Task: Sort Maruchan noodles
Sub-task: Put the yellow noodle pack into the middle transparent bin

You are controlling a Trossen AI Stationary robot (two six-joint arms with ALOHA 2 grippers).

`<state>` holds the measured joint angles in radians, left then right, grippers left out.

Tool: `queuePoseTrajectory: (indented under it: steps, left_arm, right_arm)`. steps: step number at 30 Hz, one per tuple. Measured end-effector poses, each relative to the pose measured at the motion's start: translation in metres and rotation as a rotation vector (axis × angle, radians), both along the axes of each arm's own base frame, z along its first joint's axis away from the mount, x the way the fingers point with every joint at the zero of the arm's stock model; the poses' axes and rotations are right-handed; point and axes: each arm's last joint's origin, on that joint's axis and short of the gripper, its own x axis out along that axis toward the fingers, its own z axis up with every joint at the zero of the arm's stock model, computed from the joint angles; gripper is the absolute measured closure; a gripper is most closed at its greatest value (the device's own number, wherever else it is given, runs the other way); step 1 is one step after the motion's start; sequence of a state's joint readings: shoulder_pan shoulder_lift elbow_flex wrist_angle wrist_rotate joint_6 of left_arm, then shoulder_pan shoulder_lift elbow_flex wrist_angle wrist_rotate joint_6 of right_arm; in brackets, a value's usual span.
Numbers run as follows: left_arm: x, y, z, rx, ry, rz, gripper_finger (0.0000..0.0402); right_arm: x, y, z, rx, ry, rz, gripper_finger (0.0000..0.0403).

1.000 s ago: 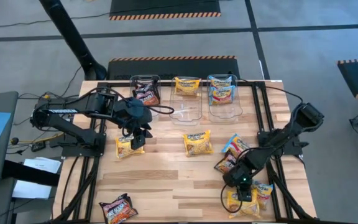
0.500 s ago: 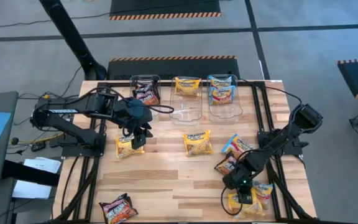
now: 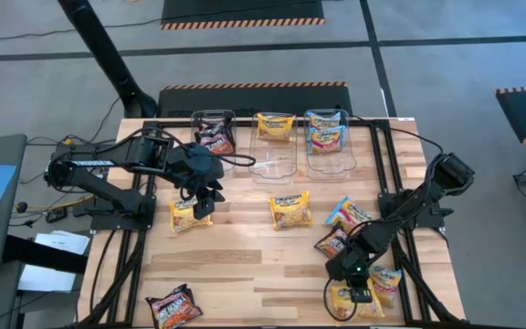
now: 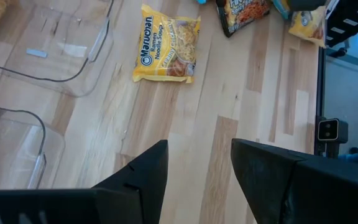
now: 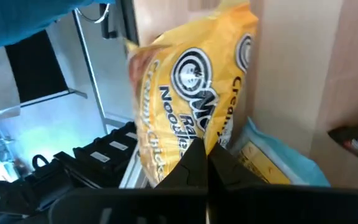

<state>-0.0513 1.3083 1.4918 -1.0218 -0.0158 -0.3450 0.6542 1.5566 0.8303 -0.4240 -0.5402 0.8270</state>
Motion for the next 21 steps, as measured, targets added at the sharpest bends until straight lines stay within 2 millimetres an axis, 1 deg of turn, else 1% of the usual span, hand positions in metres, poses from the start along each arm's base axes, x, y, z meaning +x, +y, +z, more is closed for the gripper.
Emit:
queuePoseTrajectory:
  steps: [5, 11, 21]
  left_arm:
    - [0.000, 0.000, 0.000, 0.000, 0.000, 0.000, 0.0239]
    - [0.000, 0.000, 0.000, -0.012, 0.000, 0.013, 0.0239]
    - [-0.001, 0.000, -0.001, -0.010, 0.016, 0.012, 0.0239]
  right_arm:
    - [0.007, 0.001, 0.016, -0.059, -0.046, 0.032, 0.0400]
    - [0.020, -0.008, 0.035, -0.120, -0.099, 0.054, 0.0400]
    - [0.048, -0.041, 0.070, -0.185, -0.193, 0.063, 0.0400]
